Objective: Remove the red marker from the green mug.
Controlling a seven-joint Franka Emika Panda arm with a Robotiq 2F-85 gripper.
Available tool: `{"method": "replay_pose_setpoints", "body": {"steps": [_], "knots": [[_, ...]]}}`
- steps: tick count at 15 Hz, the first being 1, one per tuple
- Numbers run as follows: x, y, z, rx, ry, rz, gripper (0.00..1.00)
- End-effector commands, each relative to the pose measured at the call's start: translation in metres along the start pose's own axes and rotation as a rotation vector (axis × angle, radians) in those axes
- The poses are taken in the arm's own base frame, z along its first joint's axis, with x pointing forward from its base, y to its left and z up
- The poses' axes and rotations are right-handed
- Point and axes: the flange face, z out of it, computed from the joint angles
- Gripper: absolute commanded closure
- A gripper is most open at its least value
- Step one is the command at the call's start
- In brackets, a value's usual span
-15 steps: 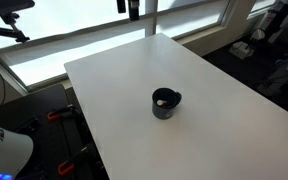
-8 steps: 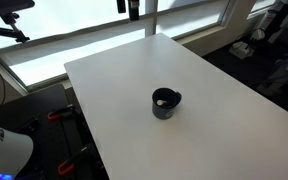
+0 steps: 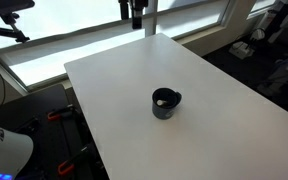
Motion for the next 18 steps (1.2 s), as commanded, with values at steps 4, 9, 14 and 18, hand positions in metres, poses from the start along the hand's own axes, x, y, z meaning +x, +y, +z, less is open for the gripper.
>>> {"method": "replay_pose_setpoints", "body": {"steps": [4, 9, 14, 18], "knots": [[0.038, 0.032, 0.041, 0.071, -0.128, 0.066, 0.0], [0.046, 0.044, 0.067, 0.098, -0.165, 0.089, 0.0], [0.047, 0.041, 0.07, 0.096, -0.166, 0.083, 0.0], [0.061, 0.046, 0.091, 0.103, -0.235, 0.109, 0.0]]}}
